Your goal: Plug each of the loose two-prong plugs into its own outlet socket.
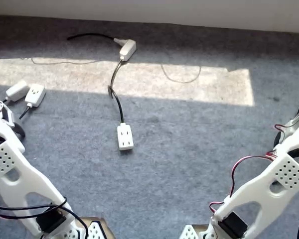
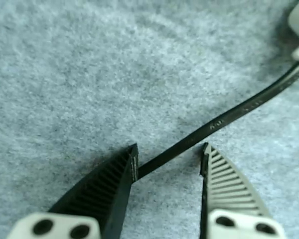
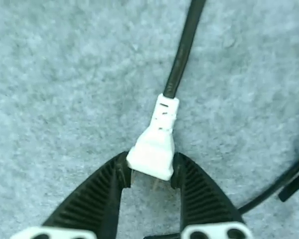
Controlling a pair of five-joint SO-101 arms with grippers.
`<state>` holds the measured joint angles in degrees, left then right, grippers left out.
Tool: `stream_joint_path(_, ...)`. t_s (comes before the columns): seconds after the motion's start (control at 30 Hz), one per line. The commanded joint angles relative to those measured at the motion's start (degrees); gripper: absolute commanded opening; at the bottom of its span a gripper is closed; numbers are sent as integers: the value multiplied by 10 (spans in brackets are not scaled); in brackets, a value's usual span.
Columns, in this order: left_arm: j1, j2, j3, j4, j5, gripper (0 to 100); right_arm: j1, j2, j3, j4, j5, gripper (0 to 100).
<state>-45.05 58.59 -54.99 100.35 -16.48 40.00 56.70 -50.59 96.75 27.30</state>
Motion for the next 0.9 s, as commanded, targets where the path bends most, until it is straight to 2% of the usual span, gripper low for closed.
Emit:
stream_joint_path(0.0, 15, -4, 0, 8, 1, 231, -8, -16, 5, -4, 5, 58)
stream_joint_path(0.13, 15, -3, 0, 8, 1, 231, -15, -29, -10, 42, 14, 57)
stream_joint_path(0.27, 19, -3, 0, 8, 2, 231, -35, -91, -13, 44, 9, 57)
stream_joint_path(0.47, 24, -3, 0, 9, 3, 231, -110, -275, 109, 45, -16, 57)
stream_joint_path(0.6, 32, -7, 26, 9, 3, 231, -237, -435, 277, 44, -54, 57)
stream_joint_path(0.77, 9, -7, 42, 8, -1, 231, -464, -625, 466, 34, -106, 57)
stream_joint_path(0.87, -23, -7, 23, 8, -16, 231, -601, -707, 533, -11, -150, 57)
